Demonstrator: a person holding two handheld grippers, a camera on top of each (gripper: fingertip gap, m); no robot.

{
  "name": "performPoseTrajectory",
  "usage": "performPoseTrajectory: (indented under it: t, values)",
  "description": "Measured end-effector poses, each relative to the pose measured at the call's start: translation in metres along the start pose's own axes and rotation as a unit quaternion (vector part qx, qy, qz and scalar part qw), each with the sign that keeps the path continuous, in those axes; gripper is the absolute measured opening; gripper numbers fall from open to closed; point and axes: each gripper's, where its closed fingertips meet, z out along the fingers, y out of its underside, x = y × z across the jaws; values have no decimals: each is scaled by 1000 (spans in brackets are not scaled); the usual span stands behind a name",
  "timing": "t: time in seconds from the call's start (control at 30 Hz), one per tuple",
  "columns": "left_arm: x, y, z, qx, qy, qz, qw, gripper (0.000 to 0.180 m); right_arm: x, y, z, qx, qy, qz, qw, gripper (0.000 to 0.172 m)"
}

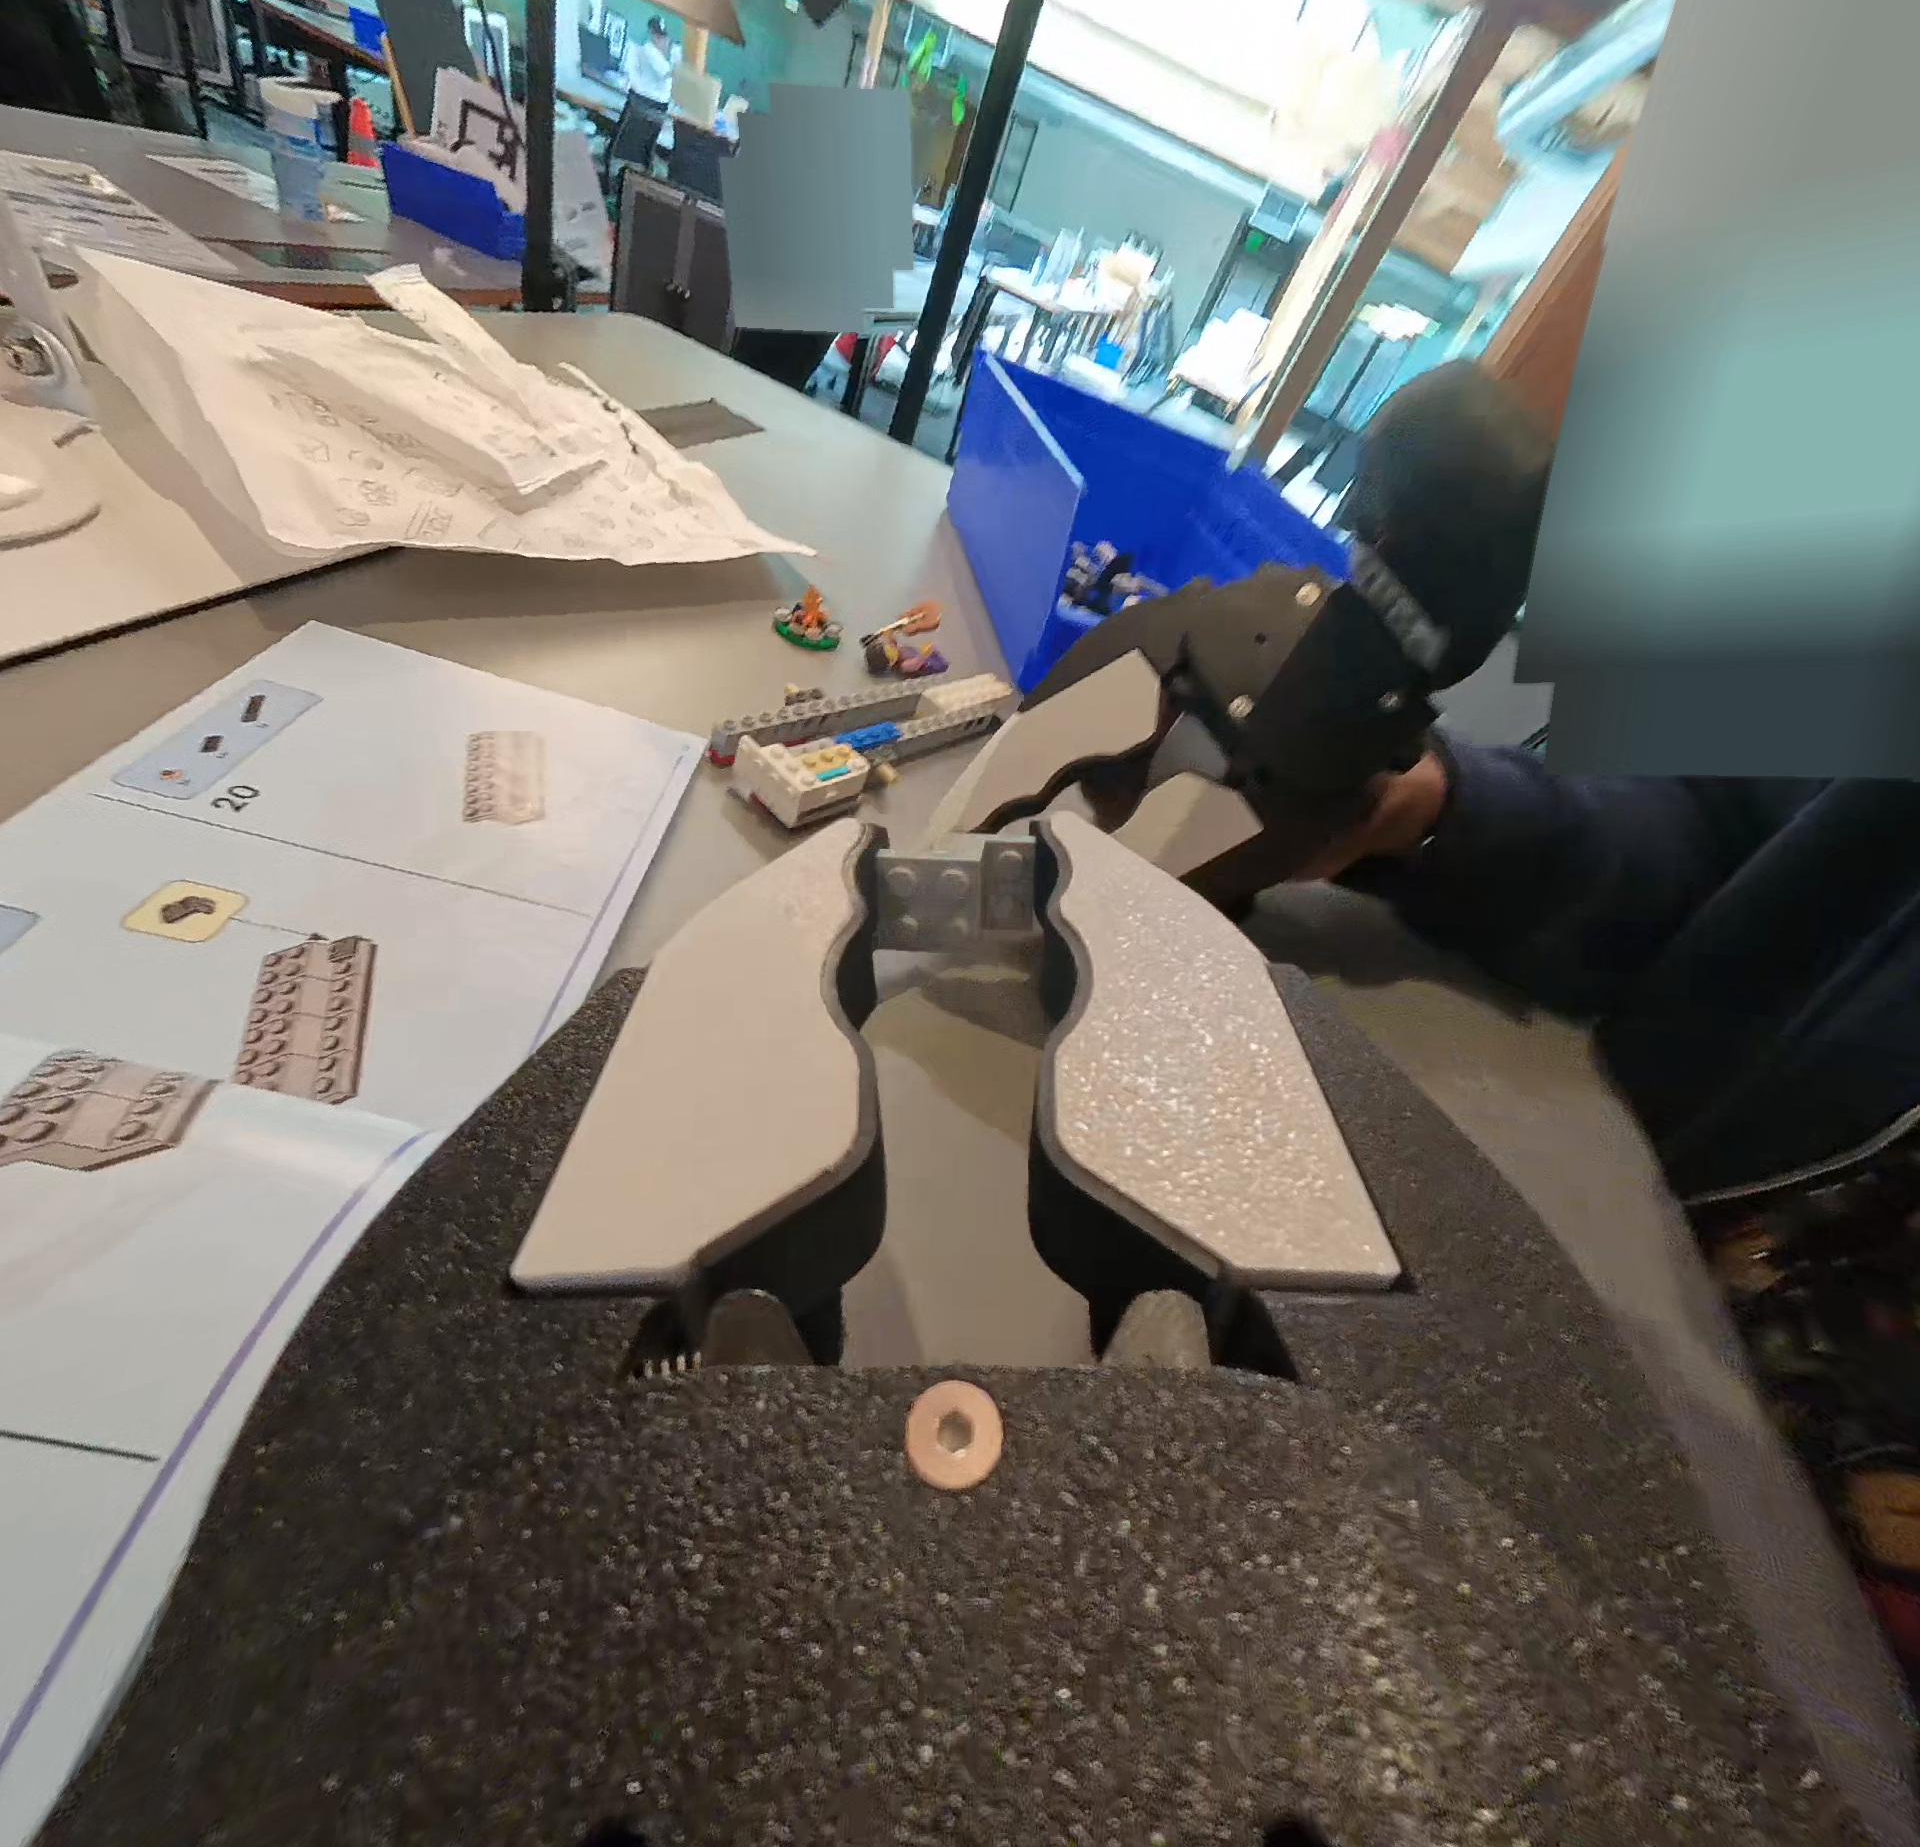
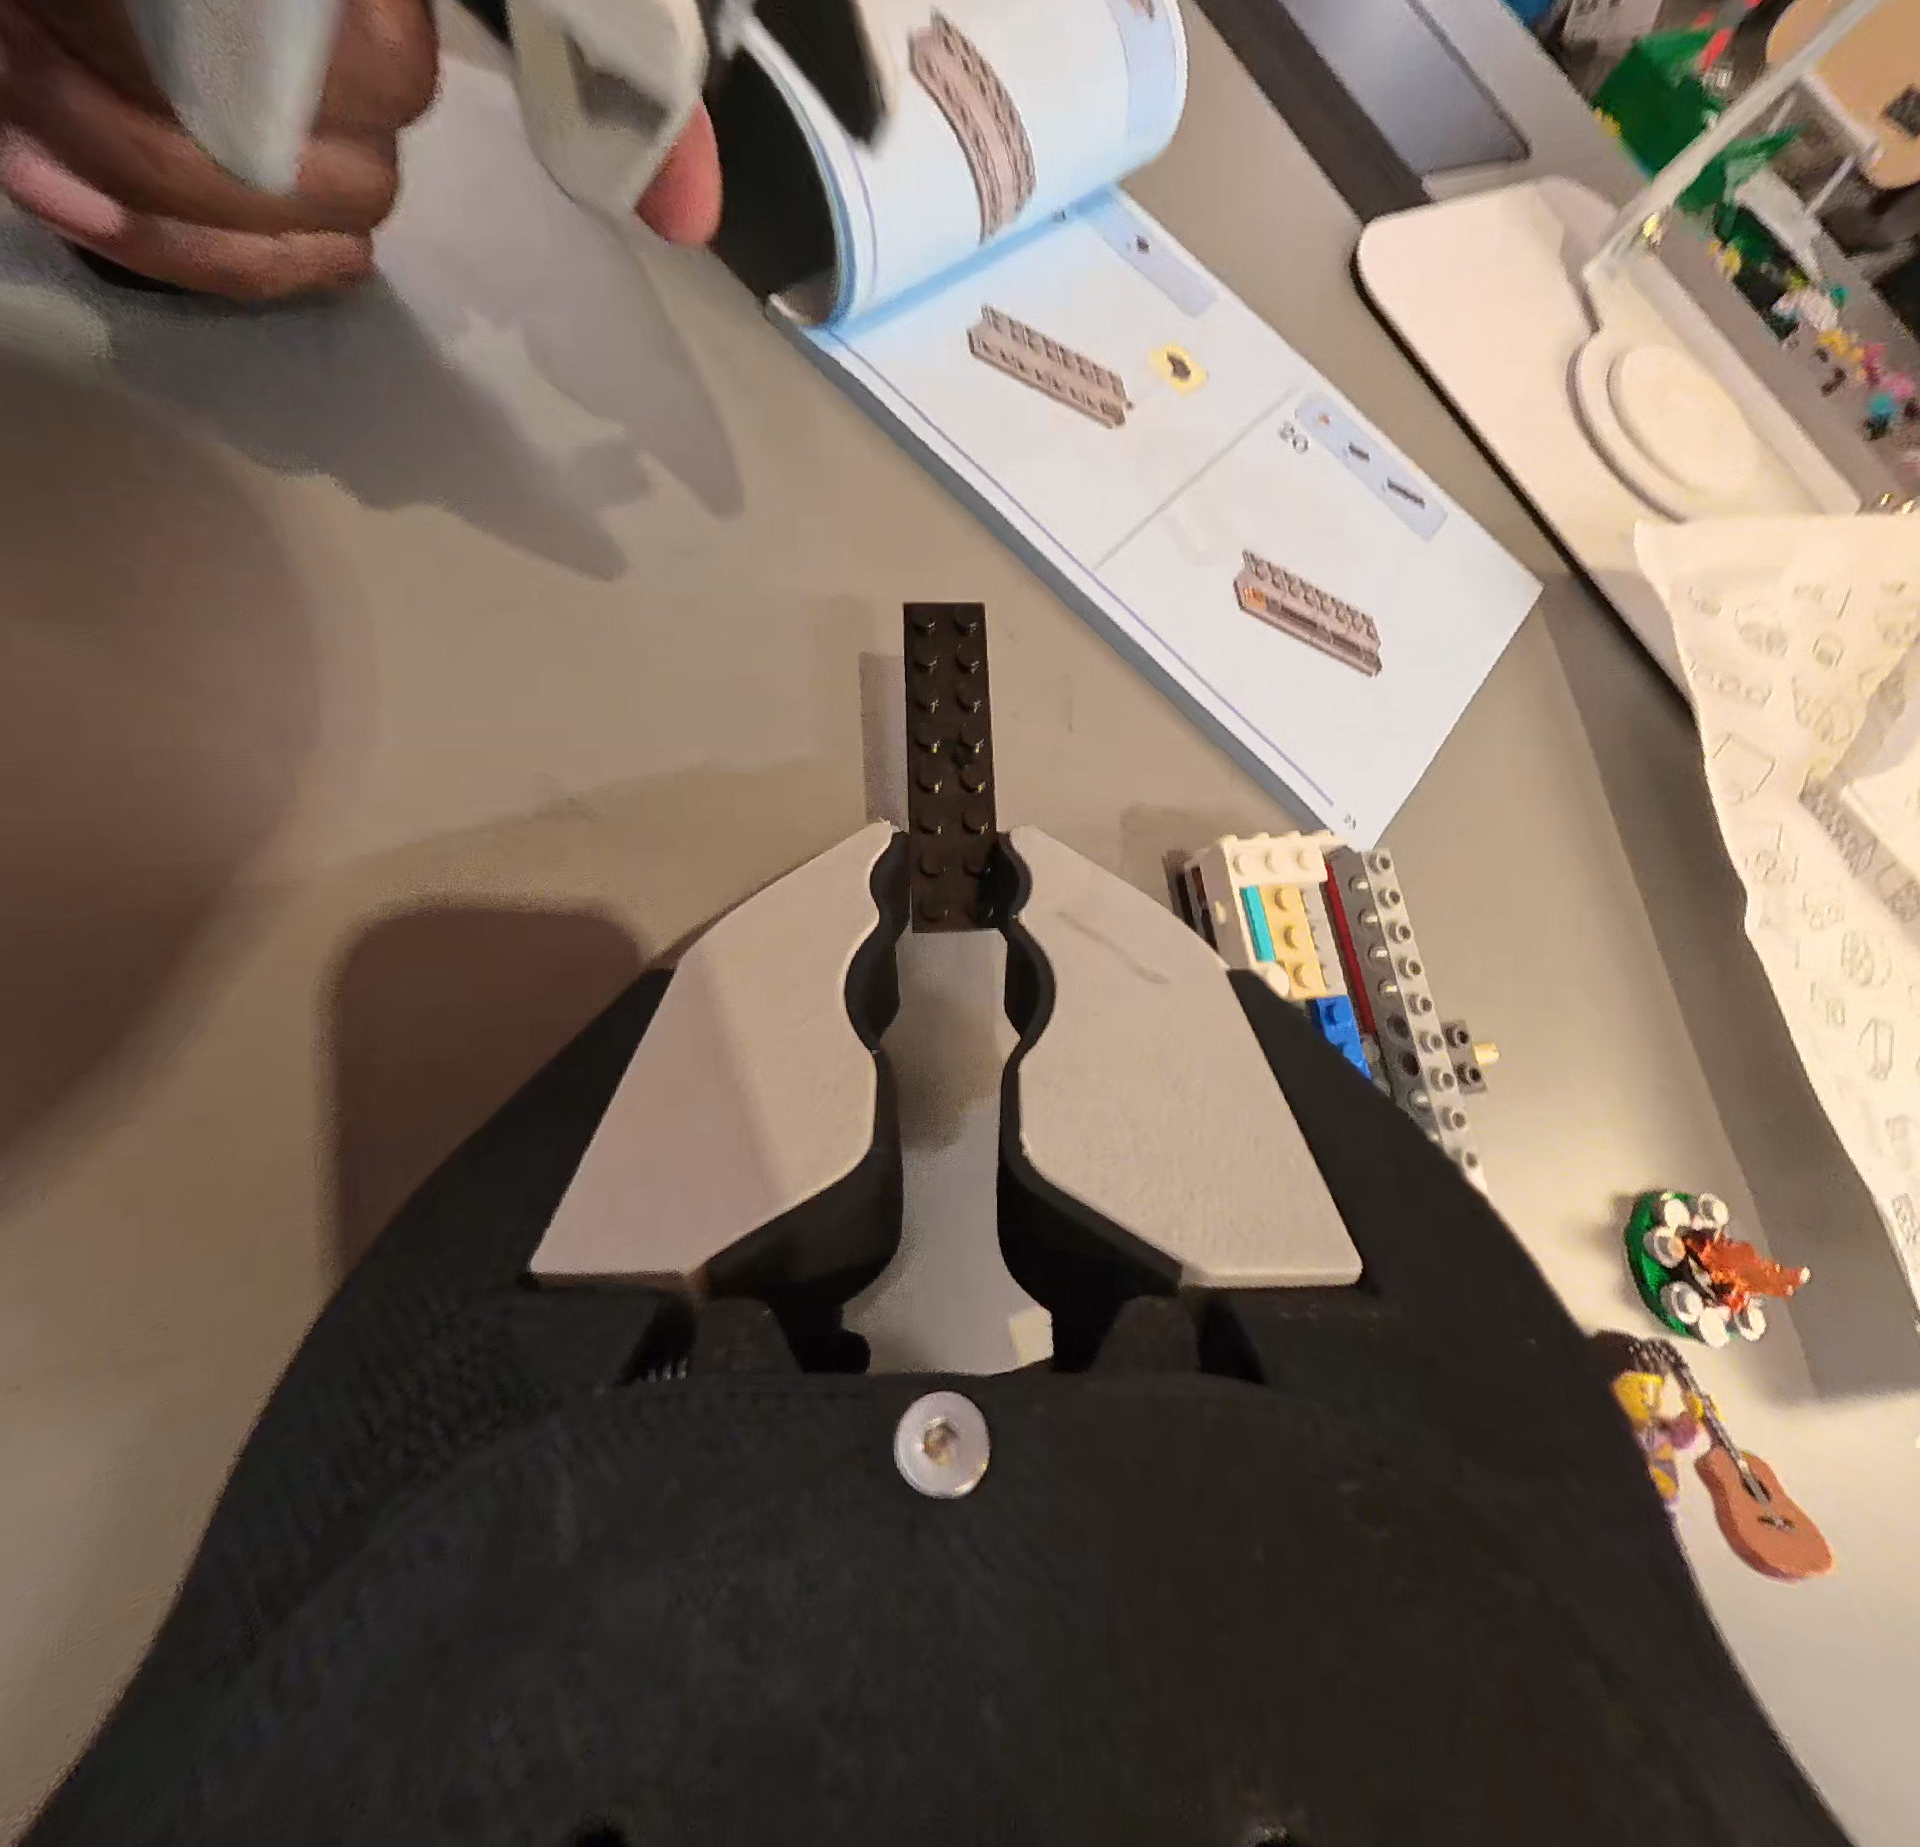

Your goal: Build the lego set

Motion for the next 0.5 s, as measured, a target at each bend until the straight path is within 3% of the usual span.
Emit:
performPoseTrajectory:
  t: [0.13, 0.3, 0.5]
  values:
    - [-7, 19, 2, -76, -54, 94, 991, 28, -13, -12, -4, 33, -21, -30, 999, 15]
    - [-4, 47, 3, -175, -68, 230, 955, 28, -34, -13, -5, 39, -51, -95, 993, 15]
    - [4, 65, 5, -218, -39, 262, 939, 28, -48, -16, -8, 53, -82, -116, 988, 15]
